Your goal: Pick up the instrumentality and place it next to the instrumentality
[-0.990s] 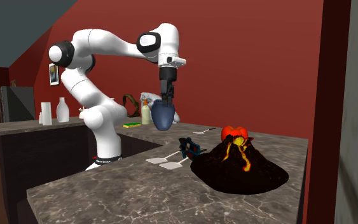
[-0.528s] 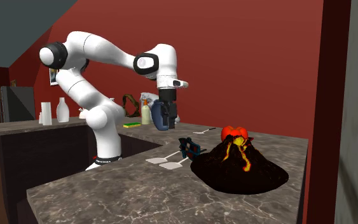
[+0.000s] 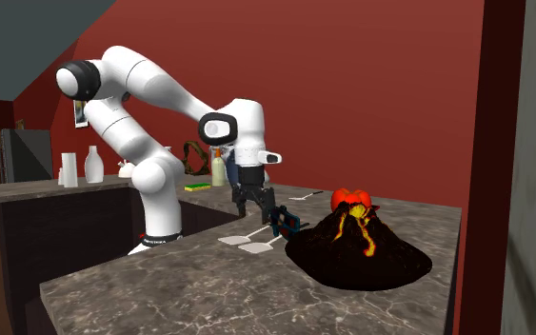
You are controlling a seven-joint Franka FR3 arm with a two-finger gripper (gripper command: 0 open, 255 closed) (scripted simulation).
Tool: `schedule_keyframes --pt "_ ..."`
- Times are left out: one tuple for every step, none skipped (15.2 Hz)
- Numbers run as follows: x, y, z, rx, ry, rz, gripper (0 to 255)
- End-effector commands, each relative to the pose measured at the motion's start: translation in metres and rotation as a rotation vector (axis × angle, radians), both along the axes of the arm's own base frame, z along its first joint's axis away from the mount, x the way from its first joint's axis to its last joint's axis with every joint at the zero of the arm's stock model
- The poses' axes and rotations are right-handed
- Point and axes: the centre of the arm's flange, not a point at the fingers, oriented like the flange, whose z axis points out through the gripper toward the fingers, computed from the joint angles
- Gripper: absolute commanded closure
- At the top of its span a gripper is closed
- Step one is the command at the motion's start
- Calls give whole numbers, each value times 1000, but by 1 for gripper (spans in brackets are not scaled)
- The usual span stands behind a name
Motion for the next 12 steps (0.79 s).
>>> schedule_keyframes --pt "1 2 -12 2 -1 15 0" --pt "1 3 -17 2 -1 15 0" --pt "1 3 -23 2 -1 15 0" --pt "2 3 -28 2 -1 15 0" --pt "2 4 -36 2 -1 15 0" --pt "2 4 -36 2 -1 15 0" --pt "2 4 -36 2 -1 15 0" --pt "2 4 -36 2 -1 15 0" --pt "2 4 -36 2 -1 15 0" --pt "2 4 -36 2 -1 15 0" --pt "2 4 -36 2 -1 15 0" --pt "2 4 -36 2 -1 15 0"
